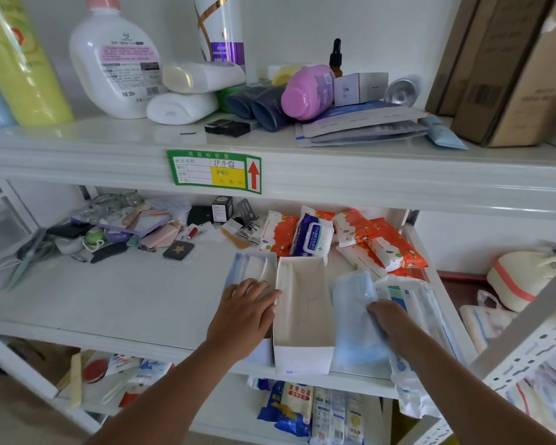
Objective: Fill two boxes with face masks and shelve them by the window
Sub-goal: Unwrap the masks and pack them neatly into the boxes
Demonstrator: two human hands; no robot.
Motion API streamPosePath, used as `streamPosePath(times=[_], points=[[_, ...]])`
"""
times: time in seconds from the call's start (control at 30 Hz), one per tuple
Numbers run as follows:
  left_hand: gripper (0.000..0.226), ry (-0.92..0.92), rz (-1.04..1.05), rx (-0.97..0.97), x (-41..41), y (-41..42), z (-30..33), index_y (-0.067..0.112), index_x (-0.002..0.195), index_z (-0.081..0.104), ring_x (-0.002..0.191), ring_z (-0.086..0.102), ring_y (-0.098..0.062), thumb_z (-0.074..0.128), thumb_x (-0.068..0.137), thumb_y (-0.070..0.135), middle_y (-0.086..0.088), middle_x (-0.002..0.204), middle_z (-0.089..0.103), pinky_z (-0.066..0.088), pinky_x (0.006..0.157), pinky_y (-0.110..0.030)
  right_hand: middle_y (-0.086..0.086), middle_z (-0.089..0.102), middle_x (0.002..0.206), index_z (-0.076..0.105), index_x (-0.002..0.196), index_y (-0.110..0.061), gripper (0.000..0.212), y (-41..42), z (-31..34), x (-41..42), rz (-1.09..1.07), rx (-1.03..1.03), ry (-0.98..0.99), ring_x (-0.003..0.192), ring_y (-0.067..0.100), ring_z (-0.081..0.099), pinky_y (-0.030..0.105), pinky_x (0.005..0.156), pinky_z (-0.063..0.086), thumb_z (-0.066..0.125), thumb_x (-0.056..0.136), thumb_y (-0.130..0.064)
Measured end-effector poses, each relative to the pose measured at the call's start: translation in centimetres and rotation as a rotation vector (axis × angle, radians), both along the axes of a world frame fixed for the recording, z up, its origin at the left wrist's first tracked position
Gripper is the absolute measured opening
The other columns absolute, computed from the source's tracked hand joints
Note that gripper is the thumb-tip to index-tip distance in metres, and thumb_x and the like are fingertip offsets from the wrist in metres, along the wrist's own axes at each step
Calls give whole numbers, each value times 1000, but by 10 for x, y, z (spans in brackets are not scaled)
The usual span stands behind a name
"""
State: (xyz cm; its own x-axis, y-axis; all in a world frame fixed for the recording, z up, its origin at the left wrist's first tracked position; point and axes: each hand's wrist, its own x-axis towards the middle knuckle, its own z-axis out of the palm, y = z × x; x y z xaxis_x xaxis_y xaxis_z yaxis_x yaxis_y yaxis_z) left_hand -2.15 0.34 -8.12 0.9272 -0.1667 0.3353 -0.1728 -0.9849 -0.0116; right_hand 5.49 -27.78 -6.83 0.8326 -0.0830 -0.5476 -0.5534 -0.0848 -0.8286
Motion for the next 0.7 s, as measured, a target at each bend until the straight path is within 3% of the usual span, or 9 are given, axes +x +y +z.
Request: streamPosePath(times=[0.07,0.17,0.23,0.37,0.47,0.6,0.7], points=[[39,1,3,-1,0,0,1,34,126,53,118,51,-16,26,98,37,11,124,59,43,96,-37,12,60,101,49,102,-22,22,4,-3,4,-7,-19,11,99,29,59,44,84,50,59,85,-12],[40,9,5,4,0,0,0,34,127,52,120,50,-16,24,99,38,10,126,58,43,98,-37,13,56,89,51,97,-10,8,13,0,12,-45,-179,60,88,28,56,43,94,49,54,92,-16],[40,8,5,4,0,0,0,34,127,53,120,50,-16,24,99,38,10,126,59,43,98,-37,12,51,83,51,99,-5,13,16,2,18,-16,-317,16,83,27,52,42,92,47,44,97,-17],[40,-2,4,-3,-1,-1,1,33,125,54,118,52,-17,25,98,37,10,123,60,45,96,-38,14,58,98,52,110,-9,21,14,4,21,100,-417,-138,93,29,56,38,80,46,39,99,-22],[40,-1,19,-9,-1,-2,2,30,125,55,116,53,-17,27,98,38,8,122,61,46,95,-37,12,60,95,52,106,-9,22,15,1,18,172,-363,-146,91,26,59,36,83,50,46,99,-29],[40,-1,55,-22,-2,-3,4,28,126,56,115,55,-17,31,96,37,7,121,62,48,95,-37,15,62,106,52,105,-14,27,11,-7,17,175,-115,-41,100,33,62,51,96,50,64,89,-33],[42,4,80,-23,-3,-4,6,26,126,55,116,55,-18,30,96,40,7,121,62,47,95,-36,17,62,107,52,108,-11,31,11,-10,19,212,-130,12,101,36,62,55,96,49,69,86,-27]])
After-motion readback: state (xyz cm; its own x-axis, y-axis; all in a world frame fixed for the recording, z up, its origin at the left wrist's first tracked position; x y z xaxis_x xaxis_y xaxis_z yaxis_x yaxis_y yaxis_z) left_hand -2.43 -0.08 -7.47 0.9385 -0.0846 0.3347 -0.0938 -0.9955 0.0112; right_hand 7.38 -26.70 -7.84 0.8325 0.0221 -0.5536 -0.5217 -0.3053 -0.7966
